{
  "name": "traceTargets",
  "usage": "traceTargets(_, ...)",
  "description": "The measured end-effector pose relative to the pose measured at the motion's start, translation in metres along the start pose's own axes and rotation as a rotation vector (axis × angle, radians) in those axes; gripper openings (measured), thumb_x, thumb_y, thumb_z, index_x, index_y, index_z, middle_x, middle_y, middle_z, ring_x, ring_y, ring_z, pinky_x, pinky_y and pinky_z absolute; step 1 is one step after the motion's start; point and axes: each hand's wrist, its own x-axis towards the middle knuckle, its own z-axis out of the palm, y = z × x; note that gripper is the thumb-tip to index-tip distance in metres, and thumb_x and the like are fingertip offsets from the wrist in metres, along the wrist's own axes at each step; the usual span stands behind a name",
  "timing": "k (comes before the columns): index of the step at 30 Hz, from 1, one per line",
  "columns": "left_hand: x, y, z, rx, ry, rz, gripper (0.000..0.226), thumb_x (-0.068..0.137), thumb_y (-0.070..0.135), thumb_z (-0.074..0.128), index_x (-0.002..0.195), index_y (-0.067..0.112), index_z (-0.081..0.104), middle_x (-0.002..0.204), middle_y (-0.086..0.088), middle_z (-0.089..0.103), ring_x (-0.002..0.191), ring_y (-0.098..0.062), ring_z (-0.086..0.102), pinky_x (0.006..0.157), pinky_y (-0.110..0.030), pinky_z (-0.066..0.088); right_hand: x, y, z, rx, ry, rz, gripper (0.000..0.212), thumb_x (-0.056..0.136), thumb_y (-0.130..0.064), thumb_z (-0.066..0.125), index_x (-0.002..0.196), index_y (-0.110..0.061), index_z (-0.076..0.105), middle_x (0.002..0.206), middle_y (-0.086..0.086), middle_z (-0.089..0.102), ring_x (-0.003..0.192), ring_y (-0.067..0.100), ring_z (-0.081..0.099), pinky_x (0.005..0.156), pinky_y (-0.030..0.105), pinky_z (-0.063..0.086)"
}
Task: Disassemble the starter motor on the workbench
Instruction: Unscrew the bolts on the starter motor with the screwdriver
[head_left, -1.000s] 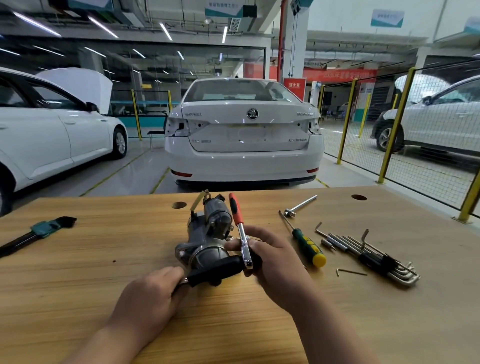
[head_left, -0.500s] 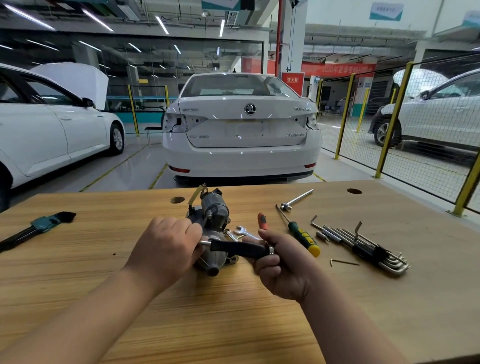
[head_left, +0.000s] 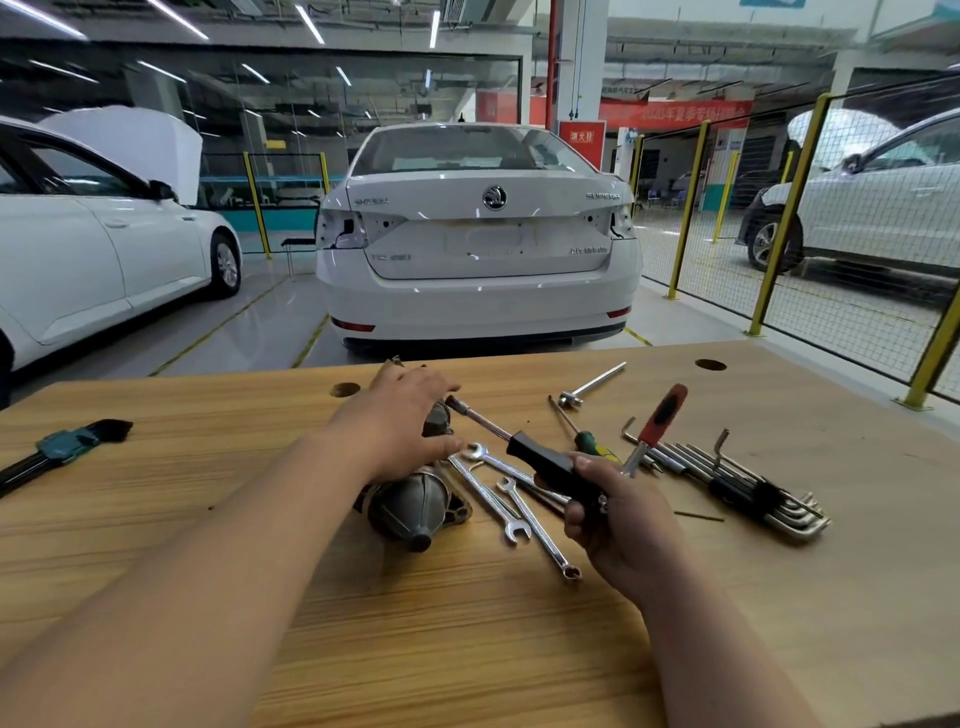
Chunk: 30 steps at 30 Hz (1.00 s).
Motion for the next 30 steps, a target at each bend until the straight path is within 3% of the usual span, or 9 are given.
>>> traceTargets(7,-0.022,-0.014,0.007,0.324,0.276,-0.291,0.073,0.079,0.075,0.039,0.132,0.024,0.039,0.132,-0.004,0.043,0.121,-0.027,0.032,0.099,-0.042,0.032,-0.005,0.0,-0.002,-0.128,-0.063,-0.038,0.015,0.097,-0.009,0.049,0.101,0.0,0.061,0.075,0.017,0.073,0.037,0.013,0.044,0.039,0.022,0.04)
traceTargets(9,-0.033,-0.025,0.006,0.318,0.269,-0.246,0.079,0.075,0.08,0.035,0.13,0.024,0.04,0.133,-0.006,0.041,0.125,-0.027,0.028,0.105,-0.042,0.026,-0.001,0.001,0.006,-0.182,-0.117,-0.021,0.016,0.097,-0.008,0.047,0.1,0.002,0.059,0.082,0.024,0.072,0.037,0.013,0.041,0.038,0.023,0.037)
traceTargets(12,-0.056,-0.035,0.006,0.112,0.32,-0.093,0.073,0.076,0.073,0.044,0.132,0.026,0.043,0.141,-0.002,0.041,0.134,-0.023,0.025,0.112,-0.039,0.017,0.007,-0.002,0.02,-0.248,-0.165,-0.005,0.017,0.096,-0.008,0.047,0.101,0.005,0.056,0.086,0.029,0.07,0.037,0.013,0.038,0.038,0.022,0.034)
traceTargets(16,-0.081,-0.04,0.018,0.034,0.483,-0.033,0.07,0.073,0.067,0.045,0.13,0.026,0.045,0.129,-0.002,0.048,0.12,-0.021,0.033,0.105,-0.044,0.026,0.017,-0.003,0.02,-0.287,-0.234,0.027,0.018,0.096,-0.009,0.045,0.105,0.004,0.054,0.09,0.033,0.069,0.036,0.013,0.036,0.035,0.021,0.034)
traceTargets(20,-0.099,-0.036,0.038,0.025,0.654,-0.061,0.065,0.076,0.061,0.046,0.122,0.015,0.041,0.12,-0.01,0.037,0.115,-0.029,0.03,0.098,-0.053,0.033,0.019,0.001,0.024,-0.304,-0.281,0.022,0.015,0.095,-0.009,0.045,0.101,0.001,0.054,0.085,0.03,0.07,0.036,0.013,0.037,0.036,0.021,0.034)
traceTargets(23,-0.099,-0.031,0.047,0.063,0.614,-0.12,0.069,0.079,0.062,0.041,0.126,0.013,0.033,0.124,-0.022,0.042,0.122,-0.035,0.028,0.105,-0.056,0.024,0.023,-0.003,0.028,-0.281,-0.276,0.079,0.014,0.096,-0.012,0.044,0.098,-0.002,0.054,0.082,0.028,0.071,0.034,0.01,0.034,0.034,0.02,0.032)
traceTargets(26,-0.092,-0.026,0.045,0.081,0.519,-0.166,0.076,0.081,0.066,0.031,0.136,0.014,0.027,0.13,-0.019,0.041,0.125,-0.03,0.025,0.108,-0.048,0.015,0.031,-0.012,0.03,-0.215,-0.231,0.242,0.019,0.096,-0.016,0.044,0.098,-0.001,0.054,0.081,0.026,0.071,0.03,0.006,0.031,0.029,0.017,0.029)
traceTargets(28,-0.085,-0.028,0.034,0.11,0.491,-0.186,0.082,0.079,0.071,0.028,0.138,0.014,0.035,0.127,-0.011,0.046,0.119,-0.027,0.032,0.1,-0.041,0.019,0.036,-0.017,0.03,-0.154,-0.204,0.354,0.024,0.097,-0.02,0.044,0.099,0.002,0.054,0.081,0.025,0.071,0.028,0.004,0.03,0.027,0.014,0.027)
traceTargets(30,-0.075,-0.038,0.016,0.122,0.494,-0.119,0.081,0.076,0.074,0.031,0.128,0.015,0.052,0.115,-0.005,0.057,0.106,-0.026,0.045,0.09,-0.039,0.029,0.042,-0.019,0.03,-0.134,-0.199,0.419,0.027,0.097,-0.022,0.045,0.101,0.003,0.054,0.079,0.024,0.07,0.027,0.003,0.031,0.027,0.014,0.027)
